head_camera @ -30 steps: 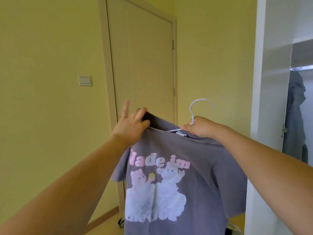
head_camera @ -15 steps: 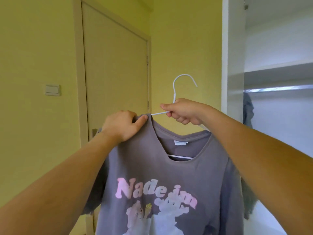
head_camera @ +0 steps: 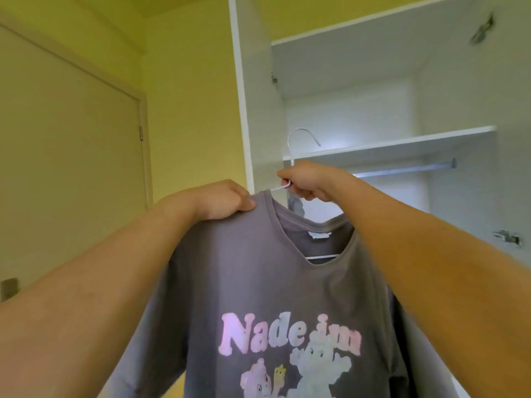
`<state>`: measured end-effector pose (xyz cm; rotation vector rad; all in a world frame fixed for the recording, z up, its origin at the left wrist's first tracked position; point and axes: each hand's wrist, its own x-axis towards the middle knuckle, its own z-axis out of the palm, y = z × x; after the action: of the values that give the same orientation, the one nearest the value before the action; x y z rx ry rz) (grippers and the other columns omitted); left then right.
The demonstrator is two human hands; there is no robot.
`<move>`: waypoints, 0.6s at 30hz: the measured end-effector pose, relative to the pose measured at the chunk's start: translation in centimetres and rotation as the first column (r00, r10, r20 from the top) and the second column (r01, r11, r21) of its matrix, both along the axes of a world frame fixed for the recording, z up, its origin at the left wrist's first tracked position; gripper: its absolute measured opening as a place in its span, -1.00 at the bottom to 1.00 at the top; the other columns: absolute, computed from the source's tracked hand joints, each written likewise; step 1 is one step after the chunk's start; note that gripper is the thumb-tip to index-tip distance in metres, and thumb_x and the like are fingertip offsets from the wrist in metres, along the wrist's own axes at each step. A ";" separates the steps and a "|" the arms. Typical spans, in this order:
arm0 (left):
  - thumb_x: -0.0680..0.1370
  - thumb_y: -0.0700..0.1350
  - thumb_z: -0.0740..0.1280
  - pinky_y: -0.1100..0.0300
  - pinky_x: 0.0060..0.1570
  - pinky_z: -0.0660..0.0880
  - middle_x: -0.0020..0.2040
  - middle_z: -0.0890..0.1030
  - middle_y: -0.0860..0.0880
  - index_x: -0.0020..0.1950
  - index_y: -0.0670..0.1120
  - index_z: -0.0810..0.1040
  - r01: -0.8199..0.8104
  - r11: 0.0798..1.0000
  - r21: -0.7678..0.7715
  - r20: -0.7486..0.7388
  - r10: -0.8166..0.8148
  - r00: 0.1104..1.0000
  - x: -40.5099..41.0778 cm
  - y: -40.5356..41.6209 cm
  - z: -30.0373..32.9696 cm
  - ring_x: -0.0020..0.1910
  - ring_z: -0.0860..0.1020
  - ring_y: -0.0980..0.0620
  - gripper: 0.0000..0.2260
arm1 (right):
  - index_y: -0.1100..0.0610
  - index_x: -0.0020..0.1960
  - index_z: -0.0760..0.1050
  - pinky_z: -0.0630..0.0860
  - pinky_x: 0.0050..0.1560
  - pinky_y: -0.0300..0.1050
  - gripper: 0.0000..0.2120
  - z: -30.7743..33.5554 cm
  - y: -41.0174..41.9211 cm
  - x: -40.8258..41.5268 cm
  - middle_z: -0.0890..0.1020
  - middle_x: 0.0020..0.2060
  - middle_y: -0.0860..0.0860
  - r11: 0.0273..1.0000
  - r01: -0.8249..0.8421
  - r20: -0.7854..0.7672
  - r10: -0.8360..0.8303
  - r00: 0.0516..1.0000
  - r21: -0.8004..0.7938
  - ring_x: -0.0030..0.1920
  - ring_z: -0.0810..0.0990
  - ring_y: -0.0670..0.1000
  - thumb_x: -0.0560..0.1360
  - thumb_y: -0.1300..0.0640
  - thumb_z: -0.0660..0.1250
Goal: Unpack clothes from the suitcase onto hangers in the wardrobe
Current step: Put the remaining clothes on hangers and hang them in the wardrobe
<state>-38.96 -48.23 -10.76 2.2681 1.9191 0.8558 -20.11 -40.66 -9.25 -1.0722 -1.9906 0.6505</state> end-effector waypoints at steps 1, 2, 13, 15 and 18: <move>0.59 0.01 0.31 0.10 -0.03 0.46 -0.20 0.61 -0.11 -0.17 -0.13 0.60 0.033 0.999 -0.037 -0.008 -0.033 0.999 1.1 0.3 0.0 -0.21 0.51 0.00 -0.75 | 0.12 -0.25 0.36 0.11 -0.44 -0.19 -0.75 -0.3 0.4 1.1 0.29 -0.44 0.03 1.000 0.023 -0.010 -0.023 1.000 0.004 -0.48 0.16 -0.03 0.59 0.12 0.12; 0.59 0.04 0.31 0.11 0.00 0.49 -0.18 0.64 -0.09 -0.15 -0.12 0.62 0.073 0.994 -0.083 -0.005 -0.074 0.997 3.6 1.5 -0.1 -0.20 0.54 -0.01 -0.73 | 0.13 -0.24 0.38 0.14 -0.42 -0.18 -0.74 -0.7 1.1 3.6 0.31 -0.43 0.04 0.997 0.068 -0.024 -0.067 0.997 0.027 -0.46 0.19 -0.02 0.60 0.10 0.12; 0.61 -0.13 0.25 0.09 0.02 0.46 0.18 0.59 -0.25 0.17 -0.31 0.57 -0.025 0.999 -0.038 0.156 0.030 0.987 19.5 18.5 -6.9 0.00 0.54 -0.13 -0.72 | 0.22 0.01 0.57 0.43 0.04 -0.06 -0.63 -5.7 16.9 16.2 0.59 -0.15 0.13 0.976 0.212 -0.069 -0.208 0.976 0.044 -0.09 0.51 0.08 0.63 0.00 0.10; 0.61 -0.14 0.23 0.18 -0.10 0.44 0.16 0.59 -0.24 0.11 -0.29 0.57 -0.063 0.997 -0.037 0.191 0.069 0.979 20.6 23.6 -8.6 0.01 0.58 -0.14 -0.75 | 0.30 0.18 0.52 0.44 0.14 0.01 -0.62 -7.0 21.2 17.3 0.58 0.08 0.22 0.973 0.224 -0.025 -0.223 0.975 0.048 0.06 0.53 0.16 0.63 0.05 0.09; 0.63 -0.15 0.18 0.27 -0.38 0.27 0.04 0.59 -0.20 -0.28 -0.13 0.39 -0.108 0.993 -0.037 0.189 0.113 0.976 21.5 31.1 -11.1 -0.32 0.40 0.10 -0.72 | 0.18 0.36 0.41 0.38 0.34 0.10 -0.63 -9.1 27.9 18.5 0.47 0.33 0.14 0.951 0.282 0.027 -0.288 0.957 0.124 0.27 0.47 0.17 0.64 0.05 0.07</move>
<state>-17.46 -17.09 -21.87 1.9985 1.9718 1.0128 -1.65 -12.79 -18.40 -1.2785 -1.8381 0.3516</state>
